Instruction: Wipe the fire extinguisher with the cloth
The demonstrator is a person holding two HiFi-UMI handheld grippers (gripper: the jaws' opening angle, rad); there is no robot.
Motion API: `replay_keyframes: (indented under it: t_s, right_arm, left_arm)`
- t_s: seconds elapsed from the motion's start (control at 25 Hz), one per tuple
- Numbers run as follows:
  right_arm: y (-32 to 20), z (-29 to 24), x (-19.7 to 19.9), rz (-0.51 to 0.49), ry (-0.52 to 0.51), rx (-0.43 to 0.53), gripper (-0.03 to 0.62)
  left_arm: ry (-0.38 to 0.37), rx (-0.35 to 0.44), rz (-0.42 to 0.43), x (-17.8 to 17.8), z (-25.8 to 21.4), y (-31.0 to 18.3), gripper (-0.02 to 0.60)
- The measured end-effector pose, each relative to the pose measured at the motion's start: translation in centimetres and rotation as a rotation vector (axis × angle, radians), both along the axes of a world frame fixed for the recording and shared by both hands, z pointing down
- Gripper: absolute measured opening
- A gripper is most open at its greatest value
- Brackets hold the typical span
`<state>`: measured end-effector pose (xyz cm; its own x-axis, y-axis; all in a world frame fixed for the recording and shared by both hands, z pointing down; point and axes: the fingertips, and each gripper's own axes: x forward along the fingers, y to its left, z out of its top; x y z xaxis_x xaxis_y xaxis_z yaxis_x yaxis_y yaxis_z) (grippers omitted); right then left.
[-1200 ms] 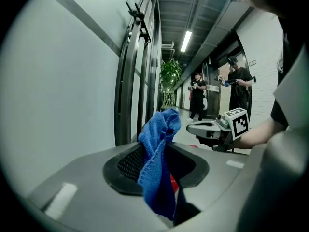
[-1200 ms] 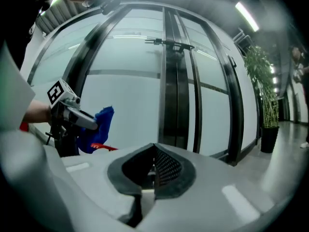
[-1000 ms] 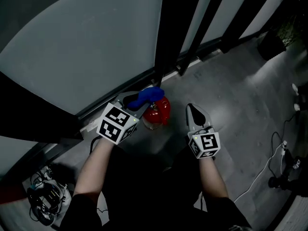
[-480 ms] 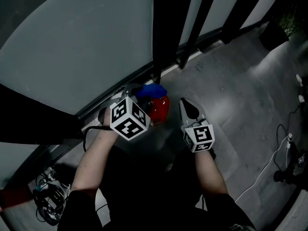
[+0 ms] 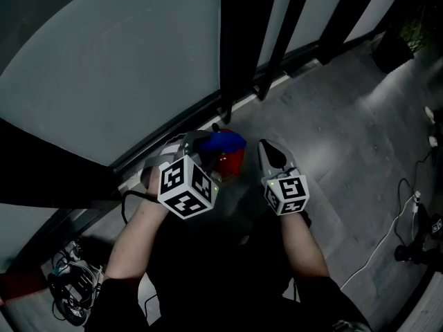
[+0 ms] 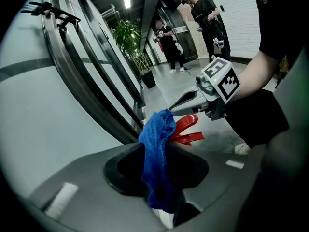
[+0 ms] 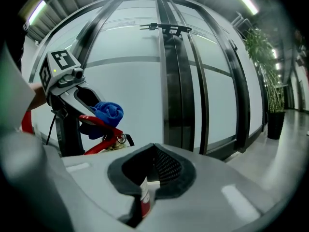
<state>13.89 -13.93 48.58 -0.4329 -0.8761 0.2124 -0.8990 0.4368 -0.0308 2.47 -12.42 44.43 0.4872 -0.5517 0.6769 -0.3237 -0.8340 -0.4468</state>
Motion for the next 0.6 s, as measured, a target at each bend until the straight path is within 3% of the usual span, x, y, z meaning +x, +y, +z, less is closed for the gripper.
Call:
replay_keyframes:
  t_s: [0.28, 0.6]
  right_arm:
    - [0.2, -0.2, -0.3, -0.005, -0.001, -0.001, 0.003]
    - [0.3, 0.1, -0.1, 0.0, -0.001, -0.01, 0.003]
  left_arm:
    - [0.005, 0.054, 0.019, 0.4, -0.8, 1.6, 0.129]
    - [0.05, 0.064, 0.027, 0.8, -1.4, 3.6, 0.127]
